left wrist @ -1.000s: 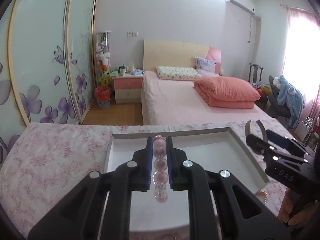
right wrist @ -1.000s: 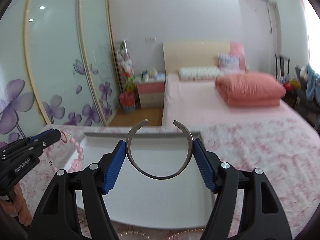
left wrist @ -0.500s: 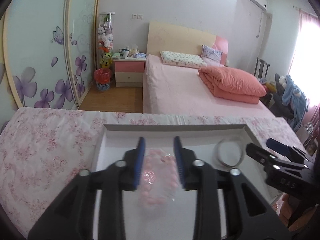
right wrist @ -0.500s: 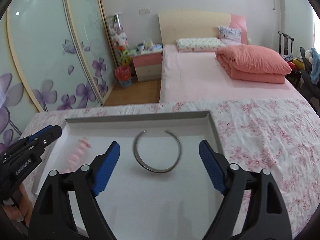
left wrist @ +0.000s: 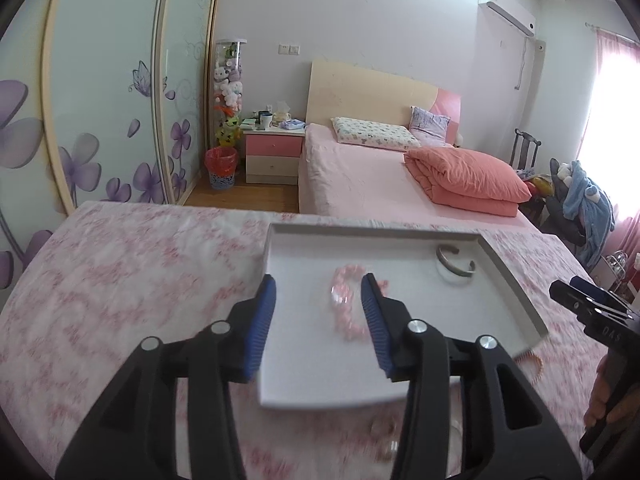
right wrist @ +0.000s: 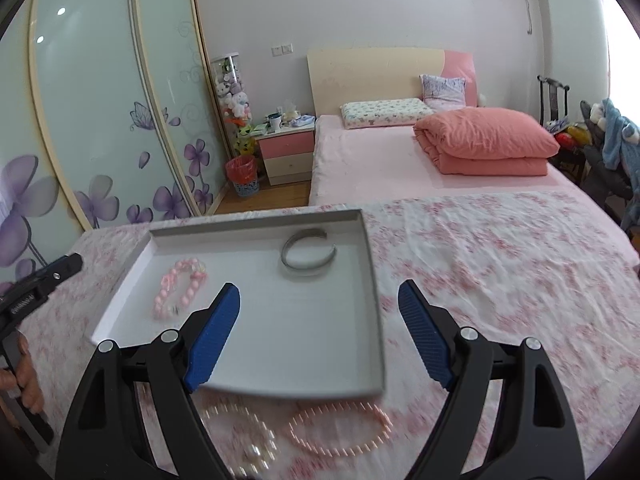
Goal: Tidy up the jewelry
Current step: 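Grasp the dark red bead strands with the left gripper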
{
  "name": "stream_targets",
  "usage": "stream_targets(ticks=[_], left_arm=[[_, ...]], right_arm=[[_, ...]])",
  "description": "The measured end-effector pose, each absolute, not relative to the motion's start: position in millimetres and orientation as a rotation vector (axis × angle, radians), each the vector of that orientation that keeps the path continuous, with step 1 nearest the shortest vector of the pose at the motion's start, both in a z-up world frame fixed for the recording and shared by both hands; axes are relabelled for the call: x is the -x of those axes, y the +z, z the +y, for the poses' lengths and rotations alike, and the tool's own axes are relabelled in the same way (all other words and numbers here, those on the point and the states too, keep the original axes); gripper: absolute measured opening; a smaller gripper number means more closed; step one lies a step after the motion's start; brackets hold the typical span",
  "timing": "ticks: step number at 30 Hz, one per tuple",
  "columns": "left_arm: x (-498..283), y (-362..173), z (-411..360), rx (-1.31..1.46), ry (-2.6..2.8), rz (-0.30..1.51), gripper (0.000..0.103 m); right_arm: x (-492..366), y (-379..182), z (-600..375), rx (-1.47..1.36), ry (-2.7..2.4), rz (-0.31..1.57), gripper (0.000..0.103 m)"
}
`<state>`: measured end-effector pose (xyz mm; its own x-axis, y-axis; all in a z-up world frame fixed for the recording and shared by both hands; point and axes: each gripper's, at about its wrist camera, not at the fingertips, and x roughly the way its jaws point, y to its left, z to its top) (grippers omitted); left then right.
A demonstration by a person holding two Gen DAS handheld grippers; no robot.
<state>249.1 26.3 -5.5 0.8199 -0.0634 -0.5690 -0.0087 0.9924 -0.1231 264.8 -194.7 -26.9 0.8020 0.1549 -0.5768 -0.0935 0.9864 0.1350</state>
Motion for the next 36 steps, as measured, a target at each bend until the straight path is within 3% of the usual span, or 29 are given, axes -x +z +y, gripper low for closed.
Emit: stream_targets(ticks=[7, 13, 20, 28, 30, 32, 36], left_arm=[[-196, -20, 26, 0.091, -0.076, 0.648, 0.053], [-167, -39, 20, 0.072, -0.131, 0.696, 0.055], [-156, -57, 4, 0.031, -0.171, 0.75, 0.059], [-153, -68, -2, 0.01, -0.186, 0.78, 0.064], [-153, -71, -3, 0.004, -0.189, 0.789, 0.064], [-153, -73, -3, -0.001, -0.193, 0.798, 0.067], [-150, -76, -4, -0.008, -0.205, 0.807, 0.071]], right_arm=[[-235, -51, -215, -0.093, 0.086, 0.69, 0.079], [-227, -75, -222, -0.097, 0.047, 0.771, 0.067], [-235, -97, -220, -0.088, 0.019, 0.852, 0.049], [-249, -103, -212, -0.033, -0.021, 0.883, 0.037], [-248, -104, -209, -0.025, -0.007, 0.887, 0.021], [-245, -104, -206, -0.006, -0.004, 0.89, 0.012], [-231, -104, -205, 0.004, 0.013, 0.896, 0.009]])
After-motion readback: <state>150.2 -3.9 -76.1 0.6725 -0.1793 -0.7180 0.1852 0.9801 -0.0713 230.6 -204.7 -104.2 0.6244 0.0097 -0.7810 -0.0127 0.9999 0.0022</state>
